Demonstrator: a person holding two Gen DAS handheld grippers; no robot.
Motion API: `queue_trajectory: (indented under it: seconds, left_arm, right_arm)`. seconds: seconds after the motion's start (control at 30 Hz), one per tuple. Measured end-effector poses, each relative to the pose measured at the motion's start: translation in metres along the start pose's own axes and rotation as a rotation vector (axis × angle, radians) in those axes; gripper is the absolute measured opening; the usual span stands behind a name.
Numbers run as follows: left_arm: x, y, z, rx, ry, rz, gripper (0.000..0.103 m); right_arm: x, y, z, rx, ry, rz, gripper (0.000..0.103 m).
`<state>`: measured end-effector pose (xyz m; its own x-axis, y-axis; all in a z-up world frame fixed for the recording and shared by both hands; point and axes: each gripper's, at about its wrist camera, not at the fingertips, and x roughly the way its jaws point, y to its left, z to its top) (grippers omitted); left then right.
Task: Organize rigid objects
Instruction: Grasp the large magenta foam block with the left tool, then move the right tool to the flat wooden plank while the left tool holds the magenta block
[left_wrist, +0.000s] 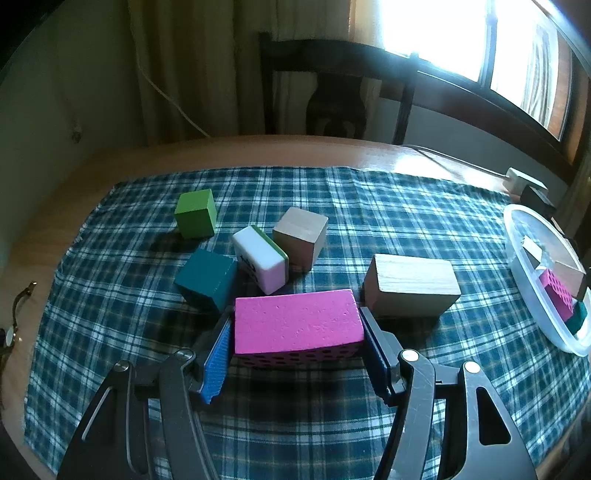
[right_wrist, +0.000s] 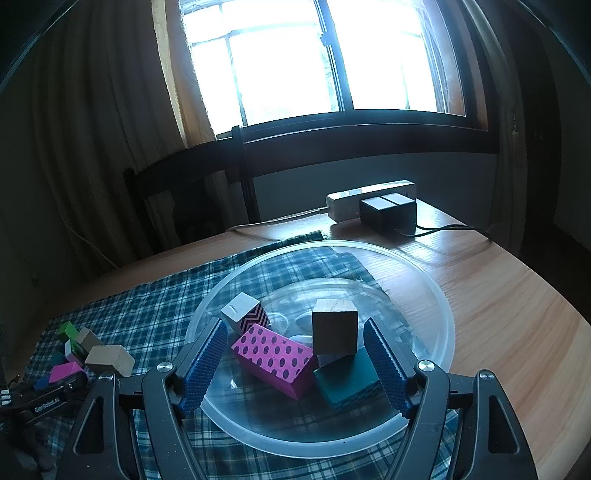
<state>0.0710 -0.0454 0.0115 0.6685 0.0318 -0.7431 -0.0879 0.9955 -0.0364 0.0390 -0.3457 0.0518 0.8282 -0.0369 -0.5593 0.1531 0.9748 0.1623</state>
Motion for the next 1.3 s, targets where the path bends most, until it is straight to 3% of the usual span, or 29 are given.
queue_trajectory:
  seconds: [0.4,0.8,1.3]
  left_arm:
    - [-0.02,-0.002,-0.001,0.026,-0.057,0.039,0.064]
    - [-0.035,0.011,-0.006,0.026,-0.094,0.047,0.064]
    - [-0.04,0.041,-0.008,-0.017,-0.099,0.056,0.064]
  right_arm:
    - [-0.008,0.009,-0.006,-0.012,-0.033,-0.027,0.079]
    - [-0.026,0.061,-0.025,-0.124,-0.063,0.033,0.079]
    - [-0.005,0.114,-0.027,-0.168,0.096,0.187,0.079]
